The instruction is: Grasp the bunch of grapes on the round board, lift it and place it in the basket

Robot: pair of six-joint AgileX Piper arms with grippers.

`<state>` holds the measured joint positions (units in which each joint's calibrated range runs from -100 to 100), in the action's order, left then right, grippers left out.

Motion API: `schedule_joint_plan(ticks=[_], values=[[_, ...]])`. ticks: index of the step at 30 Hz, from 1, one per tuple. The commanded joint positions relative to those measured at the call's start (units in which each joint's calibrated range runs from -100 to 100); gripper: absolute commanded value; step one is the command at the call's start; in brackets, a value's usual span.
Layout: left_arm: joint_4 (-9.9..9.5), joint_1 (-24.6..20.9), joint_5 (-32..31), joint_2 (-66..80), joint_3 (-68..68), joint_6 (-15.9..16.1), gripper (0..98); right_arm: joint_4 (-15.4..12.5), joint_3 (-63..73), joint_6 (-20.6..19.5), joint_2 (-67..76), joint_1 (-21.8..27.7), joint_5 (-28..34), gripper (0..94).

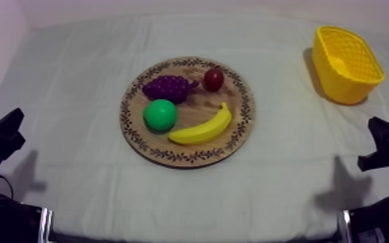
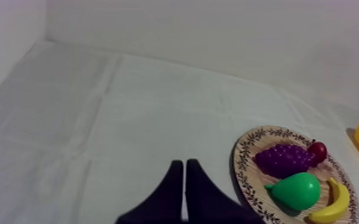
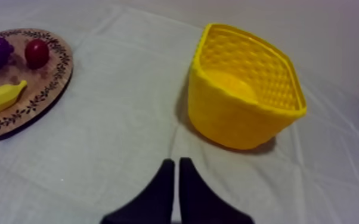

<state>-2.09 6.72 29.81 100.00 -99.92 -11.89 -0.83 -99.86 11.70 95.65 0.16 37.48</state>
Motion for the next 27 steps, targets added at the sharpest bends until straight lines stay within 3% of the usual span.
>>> schedule_joint_plan(ticks=[1,22,27], values=[[0.02,-0.03,0.02,0.00,0.03,-0.01,0.1,-0.03,-0.03,-2.45,0.02,-0.16,-0.06,0.5],[0.02,-0.03,0.02,0.00,0.03,-0.01,0.1,0.03,-0.03,-2.23,0.02,-0.15,-0.52,0.5],[0.02,-0.03,0.02,0.00,0.03,-0.01,0.1,2.08,0.00,-2.99,-1.57,-0.37,-2.21,0.5]])
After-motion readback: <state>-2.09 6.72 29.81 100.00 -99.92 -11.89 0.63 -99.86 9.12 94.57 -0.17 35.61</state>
